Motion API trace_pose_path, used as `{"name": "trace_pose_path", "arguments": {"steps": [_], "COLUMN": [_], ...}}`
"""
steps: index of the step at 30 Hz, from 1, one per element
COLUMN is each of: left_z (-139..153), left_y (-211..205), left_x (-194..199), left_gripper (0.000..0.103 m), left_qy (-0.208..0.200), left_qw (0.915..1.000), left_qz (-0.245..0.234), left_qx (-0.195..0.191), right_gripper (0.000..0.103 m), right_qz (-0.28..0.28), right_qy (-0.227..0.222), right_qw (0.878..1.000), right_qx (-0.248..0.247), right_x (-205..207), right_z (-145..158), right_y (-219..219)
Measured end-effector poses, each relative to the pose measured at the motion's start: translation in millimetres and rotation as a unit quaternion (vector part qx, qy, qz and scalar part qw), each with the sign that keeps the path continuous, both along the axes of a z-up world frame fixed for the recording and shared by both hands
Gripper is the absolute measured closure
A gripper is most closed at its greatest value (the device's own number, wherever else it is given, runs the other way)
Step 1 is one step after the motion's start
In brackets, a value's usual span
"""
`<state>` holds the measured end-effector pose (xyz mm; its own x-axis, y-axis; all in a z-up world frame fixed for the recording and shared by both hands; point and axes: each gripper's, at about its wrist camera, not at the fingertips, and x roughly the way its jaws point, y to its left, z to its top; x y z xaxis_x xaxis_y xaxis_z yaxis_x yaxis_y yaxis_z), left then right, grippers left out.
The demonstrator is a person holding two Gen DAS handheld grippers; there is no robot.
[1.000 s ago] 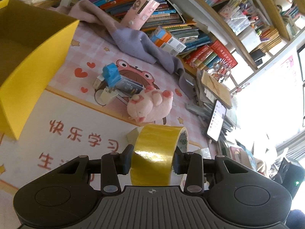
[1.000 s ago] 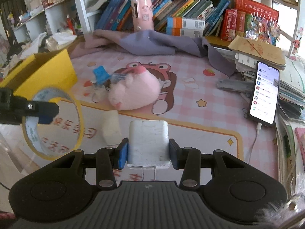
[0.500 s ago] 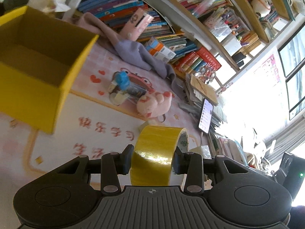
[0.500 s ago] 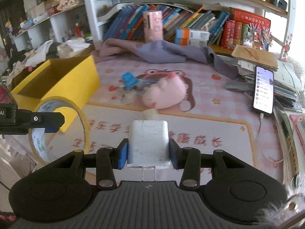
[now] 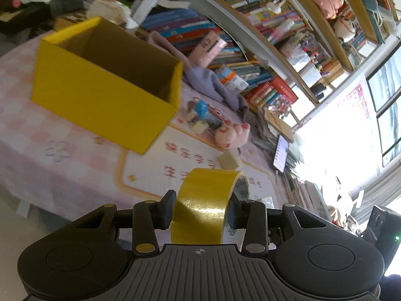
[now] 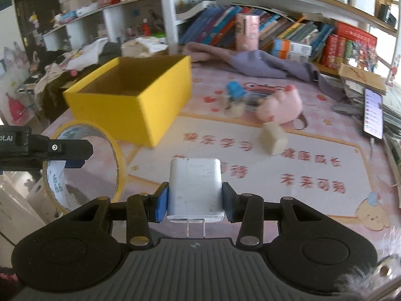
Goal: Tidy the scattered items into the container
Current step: 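Carry the charger with the right tool while the left tool carries the tape toward the yellow box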
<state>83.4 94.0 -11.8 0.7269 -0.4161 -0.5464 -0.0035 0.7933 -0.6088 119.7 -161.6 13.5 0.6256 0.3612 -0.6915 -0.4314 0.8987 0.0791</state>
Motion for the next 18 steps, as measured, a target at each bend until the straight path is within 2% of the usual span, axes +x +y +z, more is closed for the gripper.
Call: {"name": "trace_pose_path", "arguments": {"steps": [10, 18], "left_z": [3.1, 2.7], "left_y": [41.8, 69.5], "left_x": [-37.8, -53.7], "left_gripper": [0.064, 0.064], "left_qy": [-0.006, -0.01], "left_qw": [0.9997, 0.9981], "left_qz": [0.023, 0.06], "left_qx": [0.002, -0.007], "right_gripper": [0.062, 0.062], "right_qz": [0.041, 0.079], "right_qy": [-0.004, -0.009], "right_qw": [0.999, 0.997], "right_qx": [-0.002, -0.007], "right_x": [-40.5, -45.7], "right_z": [7.4, 13.2], "right_y": [49.8, 80.5]}}
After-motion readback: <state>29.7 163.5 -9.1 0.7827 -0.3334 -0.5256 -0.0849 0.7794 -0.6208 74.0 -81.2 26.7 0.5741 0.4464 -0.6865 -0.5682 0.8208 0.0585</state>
